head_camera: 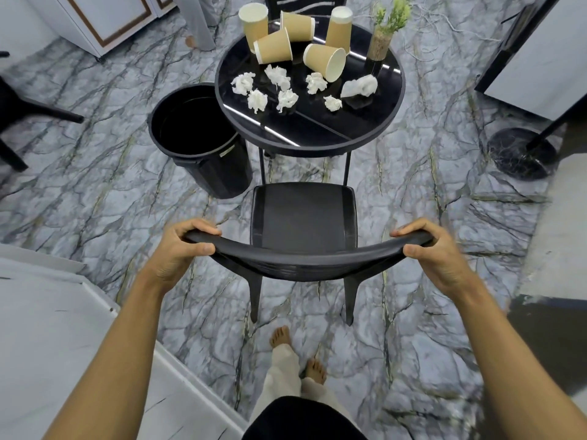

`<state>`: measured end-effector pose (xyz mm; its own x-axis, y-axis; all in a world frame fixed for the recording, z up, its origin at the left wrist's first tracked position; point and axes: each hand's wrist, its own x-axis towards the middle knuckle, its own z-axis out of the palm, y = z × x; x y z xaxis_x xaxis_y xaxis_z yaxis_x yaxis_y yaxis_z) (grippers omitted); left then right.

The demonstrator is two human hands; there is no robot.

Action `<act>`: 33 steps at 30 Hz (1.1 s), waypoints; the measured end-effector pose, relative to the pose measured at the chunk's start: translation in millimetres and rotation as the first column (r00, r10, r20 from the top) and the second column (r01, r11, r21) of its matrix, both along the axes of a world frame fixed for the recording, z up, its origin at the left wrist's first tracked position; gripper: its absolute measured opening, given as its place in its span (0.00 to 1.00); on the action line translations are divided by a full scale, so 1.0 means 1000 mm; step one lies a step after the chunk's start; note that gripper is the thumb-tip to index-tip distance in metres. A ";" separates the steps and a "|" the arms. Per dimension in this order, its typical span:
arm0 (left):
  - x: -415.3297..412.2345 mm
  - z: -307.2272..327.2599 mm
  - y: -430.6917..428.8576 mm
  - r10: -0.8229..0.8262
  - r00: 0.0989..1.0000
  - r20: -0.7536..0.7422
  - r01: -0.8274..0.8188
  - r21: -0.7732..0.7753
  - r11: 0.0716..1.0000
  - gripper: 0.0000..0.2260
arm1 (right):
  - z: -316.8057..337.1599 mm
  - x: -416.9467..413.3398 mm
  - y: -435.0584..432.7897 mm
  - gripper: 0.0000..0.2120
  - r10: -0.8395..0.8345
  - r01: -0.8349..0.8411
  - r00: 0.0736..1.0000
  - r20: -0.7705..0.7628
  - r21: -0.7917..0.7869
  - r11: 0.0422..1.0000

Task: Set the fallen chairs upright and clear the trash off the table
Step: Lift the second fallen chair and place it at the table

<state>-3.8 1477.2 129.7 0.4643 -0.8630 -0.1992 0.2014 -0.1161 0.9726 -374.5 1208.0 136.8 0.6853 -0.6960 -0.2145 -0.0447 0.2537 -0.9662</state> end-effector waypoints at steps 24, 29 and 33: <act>-0.044 -0.002 0.058 -0.086 0.988 0.127 0.061 0.189 0.980 0.19 | -0.013 -0.045 0.044 0.13 0.136 -0.142 0.974 -0.182 -0.016 0.990; -0.046 0.019 0.060 -0.308 0.928 0.211 0.215 0.372 0.903 0.21 | 0.011 -0.044 0.045 0.15 0.224 -0.319 0.877 -0.426 -0.166 0.933; -0.044 0.028 0.061 -0.397 0.871 0.289 0.234 0.468 0.853 0.18 | 0.032 -0.041 0.052 0.14 0.220 -0.440 0.802 -0.556 -0.300 0.846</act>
<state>-47.9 1538.7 157.3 0.2889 -0.8525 -0.4355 -0.2724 -0.5093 0.8163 -415.1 1259.9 168.3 0.7688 -0.5426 -0.3384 -0.5384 -0.2638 -0.8003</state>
